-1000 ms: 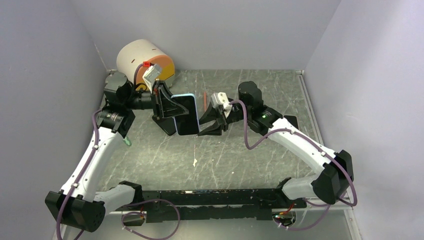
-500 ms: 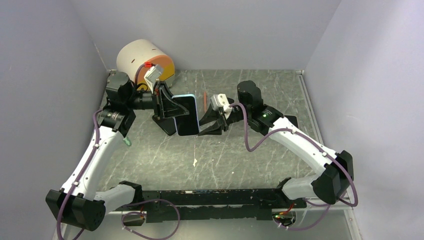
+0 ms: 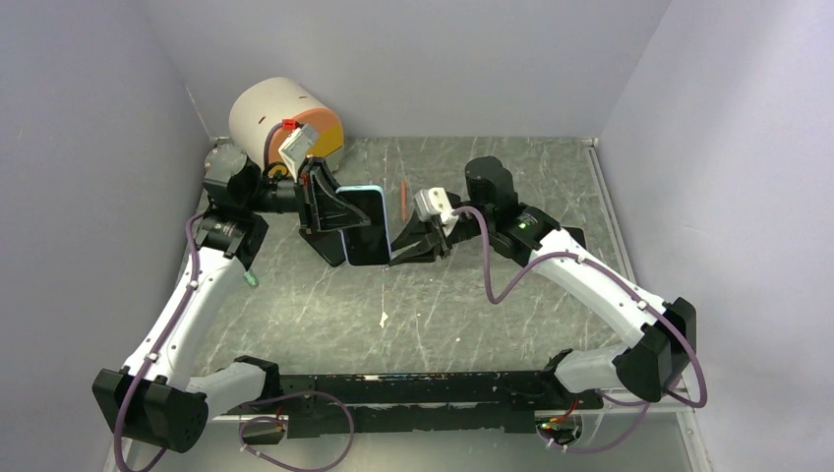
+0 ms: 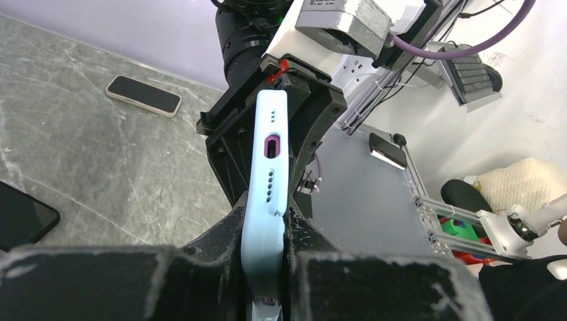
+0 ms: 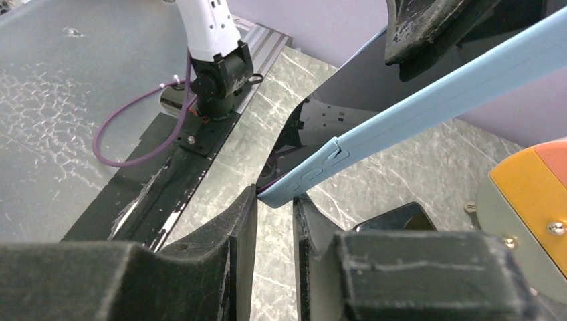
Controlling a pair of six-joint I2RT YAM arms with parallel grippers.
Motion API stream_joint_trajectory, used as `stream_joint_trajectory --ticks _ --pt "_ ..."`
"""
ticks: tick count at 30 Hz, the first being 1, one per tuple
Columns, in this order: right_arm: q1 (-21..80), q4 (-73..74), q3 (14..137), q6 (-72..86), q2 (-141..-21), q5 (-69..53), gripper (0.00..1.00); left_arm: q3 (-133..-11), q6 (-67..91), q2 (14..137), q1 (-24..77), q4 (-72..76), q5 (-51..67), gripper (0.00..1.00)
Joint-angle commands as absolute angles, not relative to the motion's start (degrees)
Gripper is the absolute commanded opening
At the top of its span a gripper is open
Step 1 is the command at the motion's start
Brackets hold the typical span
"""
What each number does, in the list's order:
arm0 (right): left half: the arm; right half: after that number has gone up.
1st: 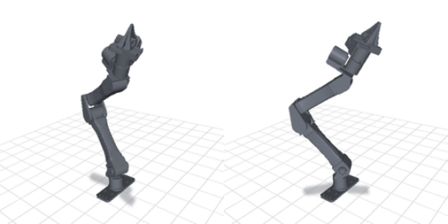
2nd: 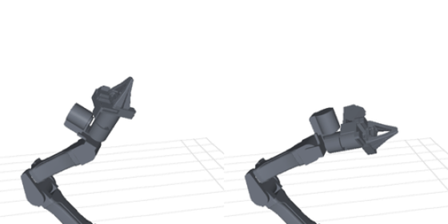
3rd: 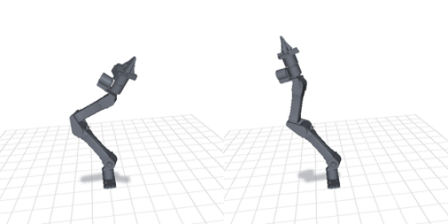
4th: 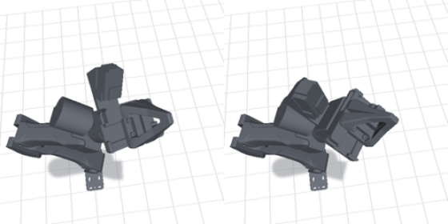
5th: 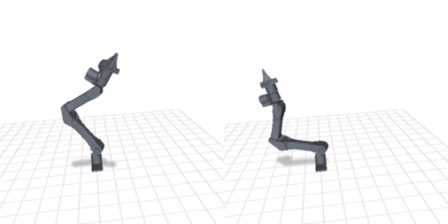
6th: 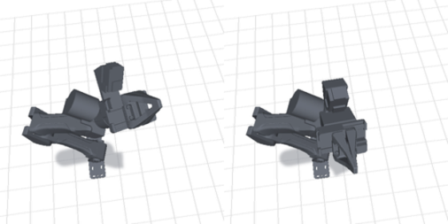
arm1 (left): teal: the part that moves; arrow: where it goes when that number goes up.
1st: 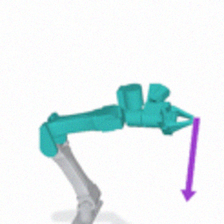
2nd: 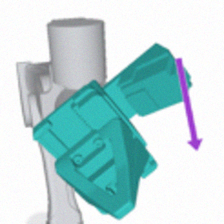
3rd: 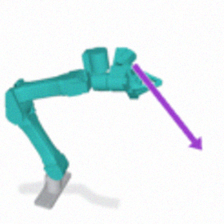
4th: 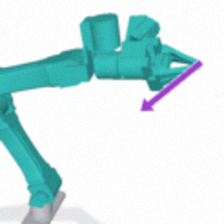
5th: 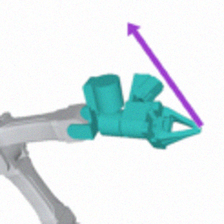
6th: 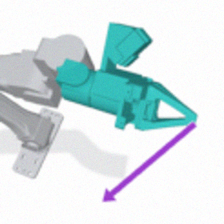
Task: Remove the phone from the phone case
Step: Remove the phone case from the phone.
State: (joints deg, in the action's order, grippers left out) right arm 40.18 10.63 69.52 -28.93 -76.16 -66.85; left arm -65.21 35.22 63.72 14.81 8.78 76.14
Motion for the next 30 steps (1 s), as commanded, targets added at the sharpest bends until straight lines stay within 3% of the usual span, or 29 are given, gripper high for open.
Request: stream_joint_trajectory --ticks 1,9,16,19,24,30 --pt "40.8 10.7 72.7 -36.8 -77.4 -58.0 0.07 -65.9 42.8 62.4 16.5 14.7 79.5 0.03" --pt "42.3 12.2 73.2 -45.6 -77.2 -47.2 0.02 -65.9 43.4 62.6 18.1 14.1 81.6 0.03" --pt "45.2 11.9 73.1 -52.3 -76.2 -37.7 0.01 -70.2 31.9 63.0 18.3 -3.3 82.0 0.03" --pt "46.8 10.0 72.1 -54.1 -75.9 -33.8 0.01 -70.5 31.8 63.3 18.4 -4.0 82.7 0.02" --pt "47.6 2.8 68.5 -53.5 -74.5 -28.9 0.0 -69.8 34.0 63.5 18.7 -1.7 83.7 0.03" --pt "47.0 -1.5 67.3 -46.0 -74.6 -31.3 0.04 -70.0 30.5 62.9 18.8 -5.0 81.6 0.03"
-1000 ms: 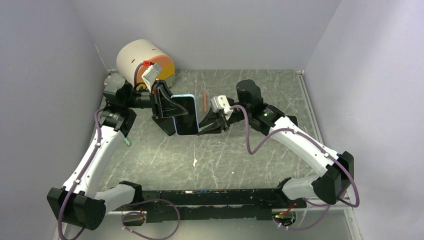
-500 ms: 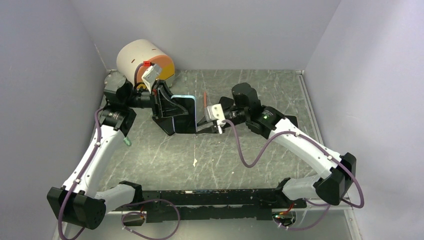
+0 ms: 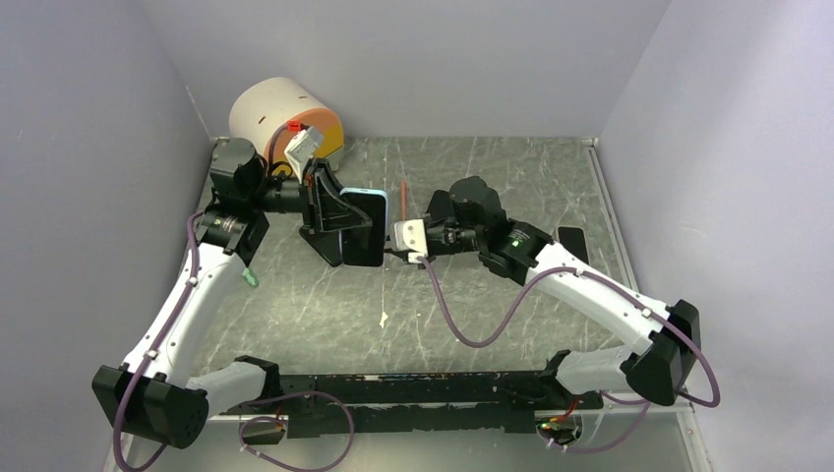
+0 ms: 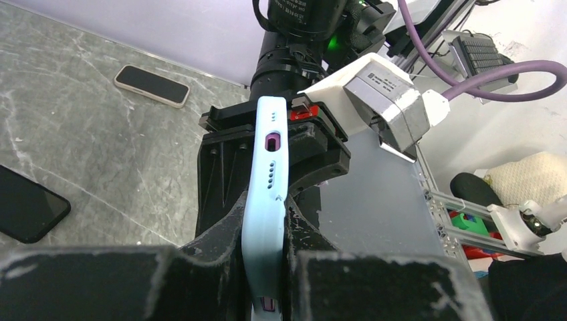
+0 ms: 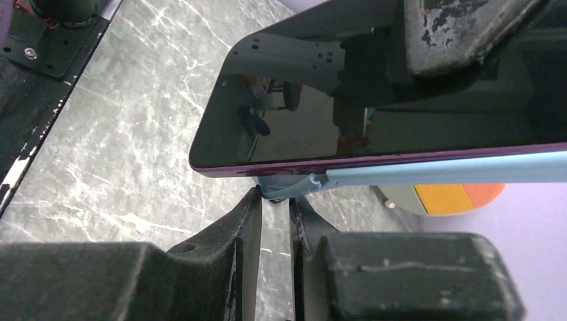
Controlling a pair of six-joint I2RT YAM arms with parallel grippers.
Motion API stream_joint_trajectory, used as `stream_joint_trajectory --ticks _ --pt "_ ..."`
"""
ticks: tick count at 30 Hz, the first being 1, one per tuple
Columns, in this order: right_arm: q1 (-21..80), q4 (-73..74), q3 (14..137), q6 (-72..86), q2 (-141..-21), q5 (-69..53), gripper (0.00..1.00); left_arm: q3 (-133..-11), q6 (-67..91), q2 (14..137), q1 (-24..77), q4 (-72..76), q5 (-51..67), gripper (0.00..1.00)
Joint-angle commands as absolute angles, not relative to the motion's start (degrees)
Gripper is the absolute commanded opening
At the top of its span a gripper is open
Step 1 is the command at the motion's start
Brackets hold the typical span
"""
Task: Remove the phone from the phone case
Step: Remove the phone case from the phone.
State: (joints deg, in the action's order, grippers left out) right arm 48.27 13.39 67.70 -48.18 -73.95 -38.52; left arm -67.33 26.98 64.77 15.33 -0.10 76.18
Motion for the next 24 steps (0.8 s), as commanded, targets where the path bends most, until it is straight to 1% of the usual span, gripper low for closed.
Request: stream_joint_trajectory --ticks 1,3,5,11,14,17,19,24 --pt "46.8 -3.3 66.6 -43.1 -74.4 -31.9 0.07 -70.1 28.8 62.6 18.8 -6.7 80.3 0.02" --pt "46.0 -7.0 64.4 -37.1 -73.3 -33.9 0.11 -70.5 24.5 61.3 18.8 -11.2 73.3 0.03" --pt "45.1 -11.3 61.9 -30.6 -72.0 -35.3 0.16 -69.7 23.0 59.9 18.8 -12.2 67.0 0.03" --pt "40.9 -15.6 55.8 -14.6 -67.3 -34.9 0.33 -63.2 25.8 54.3 18.8 -5.4 49.7 0.02" --pt "39.2 -17.0 53.3 -5.4 -65.0 -33.5 0.48 -61.0 27.9 52.6 18.8 -3.0 42.3 0.03" --pt "39.0 -20.0 51.3 2.9 -63.6 -33.6 0.57 -59.0 30.8 51.9 18.8 -1.3 35.6 0.02" --pt "39.0 -23.3 50.2 10.5 -63.4 -33.0 0.59 -56.8 33.8 51.0 18.8 2.0 31.9 0.03" --pt "39.1 -32.3 47.1 26.9 -64.4 -32.2 0.59 -52.9 40.4 49.4 18.8 6.9 24.3 0.03"
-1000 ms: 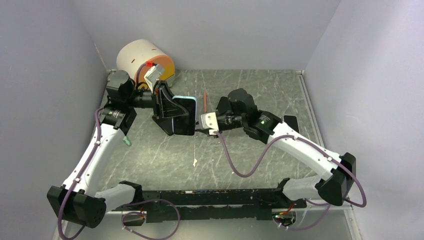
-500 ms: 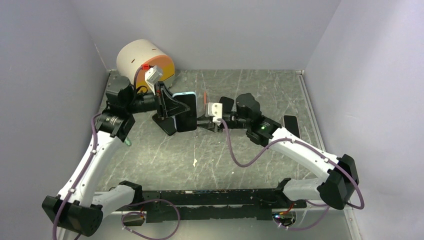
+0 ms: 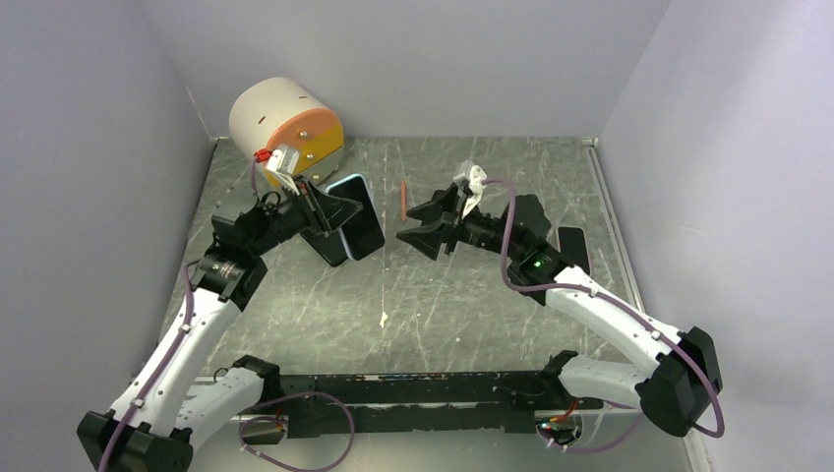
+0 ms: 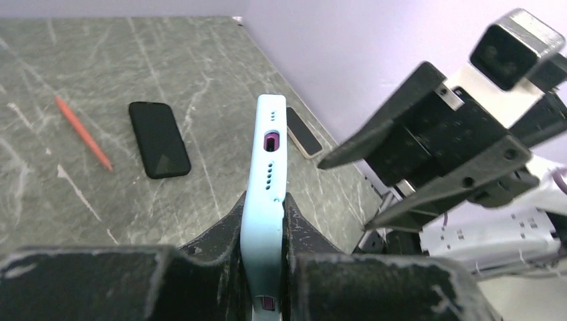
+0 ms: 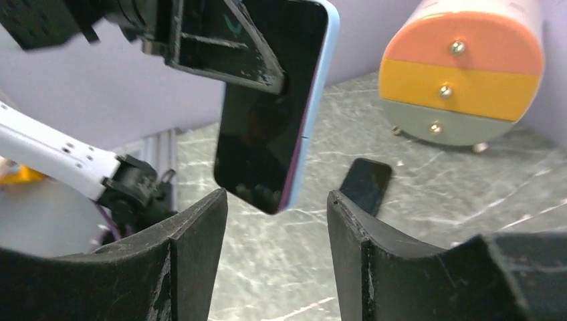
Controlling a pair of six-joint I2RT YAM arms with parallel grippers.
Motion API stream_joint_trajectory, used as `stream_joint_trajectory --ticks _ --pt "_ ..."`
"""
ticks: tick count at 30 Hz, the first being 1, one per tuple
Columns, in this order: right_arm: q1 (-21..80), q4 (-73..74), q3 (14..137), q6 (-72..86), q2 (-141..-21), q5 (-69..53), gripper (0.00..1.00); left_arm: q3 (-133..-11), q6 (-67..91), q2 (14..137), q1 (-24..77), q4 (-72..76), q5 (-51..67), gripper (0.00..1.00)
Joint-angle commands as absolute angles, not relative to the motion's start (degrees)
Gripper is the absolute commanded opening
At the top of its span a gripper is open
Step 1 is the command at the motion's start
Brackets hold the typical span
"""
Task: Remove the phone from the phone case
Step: Remove the phone case from the phone.
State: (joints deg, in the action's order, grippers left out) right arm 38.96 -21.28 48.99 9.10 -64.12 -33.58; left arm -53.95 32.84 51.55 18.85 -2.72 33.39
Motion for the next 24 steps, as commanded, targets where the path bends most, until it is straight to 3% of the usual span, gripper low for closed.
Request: stream_joint_trajectory --ticks 1,9,24 --pt "39.1 -34.3 46.6 29.6 -64.9 -32.4 0.59 -52.1 41.7 49.3 18.8 8.3 23.0 0.03" --pt "39.0 -39.6 47.3 47.5 -71.1 -32.1 0.54 -48.4 49.7 49.0 18.8 16.6 20.4 0.03" --pt "39.0 -37.0 48.8 50.6 -73.5 -30.2 0.51 -45.6 55.2 49.8 18.8 24.7 21.4 0.03"
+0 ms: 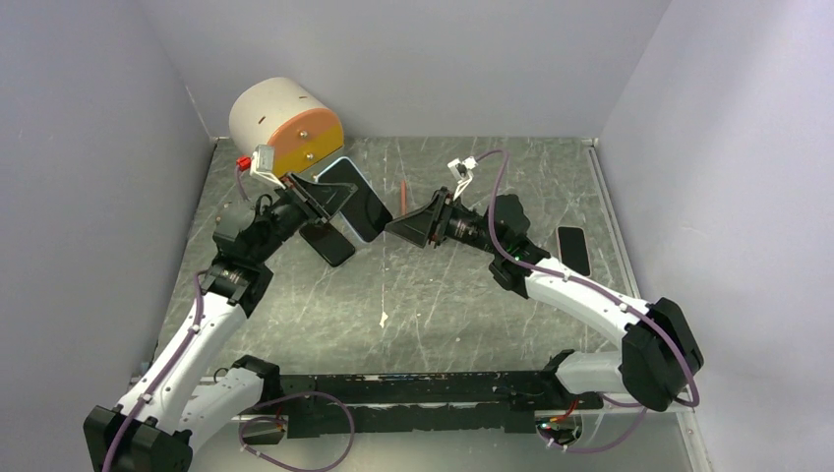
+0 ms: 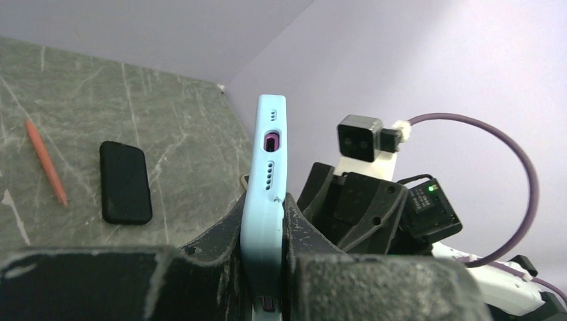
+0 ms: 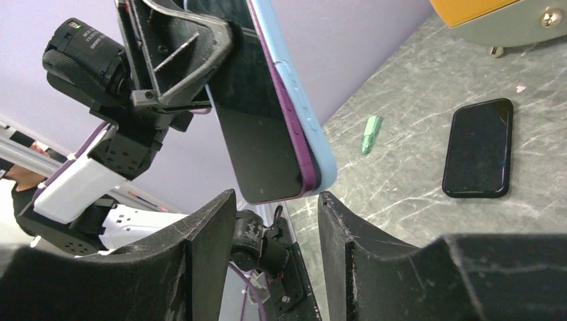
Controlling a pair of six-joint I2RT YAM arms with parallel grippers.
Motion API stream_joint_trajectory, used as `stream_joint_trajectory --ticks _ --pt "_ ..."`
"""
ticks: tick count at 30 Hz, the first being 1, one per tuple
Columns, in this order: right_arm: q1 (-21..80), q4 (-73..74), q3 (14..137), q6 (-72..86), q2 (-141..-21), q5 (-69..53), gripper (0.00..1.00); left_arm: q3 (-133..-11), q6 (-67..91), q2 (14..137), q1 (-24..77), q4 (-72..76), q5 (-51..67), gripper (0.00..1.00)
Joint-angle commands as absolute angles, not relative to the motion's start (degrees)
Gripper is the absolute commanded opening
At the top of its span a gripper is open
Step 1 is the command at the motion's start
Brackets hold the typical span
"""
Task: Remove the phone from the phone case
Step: Remove the phone case from the phone.
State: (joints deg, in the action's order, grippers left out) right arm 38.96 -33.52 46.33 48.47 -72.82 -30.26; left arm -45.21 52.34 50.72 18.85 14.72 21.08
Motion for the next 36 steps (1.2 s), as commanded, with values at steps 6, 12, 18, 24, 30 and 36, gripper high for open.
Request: stream_joint_trajectory --ticks 6,12,18,24,30,36 --pt "39.0 -40.6 50.2 51.8 -74.6 -32.2 0.49 -45.9 55.6 50.8 18.8 26.2 22.8 0.03" --pt "39.1 -38.5 51.6 50.2 -73.6 -32.3 0.49 -45.4 54.4 50.1 18.8 24.4 21.2 0.03" --pt "39.0 -32.7 52.6 47.4 -72.0 -30.0 0.55 -45.9 52.5 49.3 18.8 23.0 20.0 0.03" --pt "38.9 -29.3 53.2 46.1 -71.5 -27.4 0.57 -46.0 51.9 49.2 18.8 22.7 19.3 0.02" --pt "38.9 -31.1 53.0 46.5 -71.6 -28.4 0.55 -46.0 51.9 49.4 18.8 22.8 19.6 0.03" --pt "38.9 -34.3 53.3 48.2 -72.9 -31.5 0.53 -45.9 52.6 50.1 18.8 24.3 20.4 0.03"
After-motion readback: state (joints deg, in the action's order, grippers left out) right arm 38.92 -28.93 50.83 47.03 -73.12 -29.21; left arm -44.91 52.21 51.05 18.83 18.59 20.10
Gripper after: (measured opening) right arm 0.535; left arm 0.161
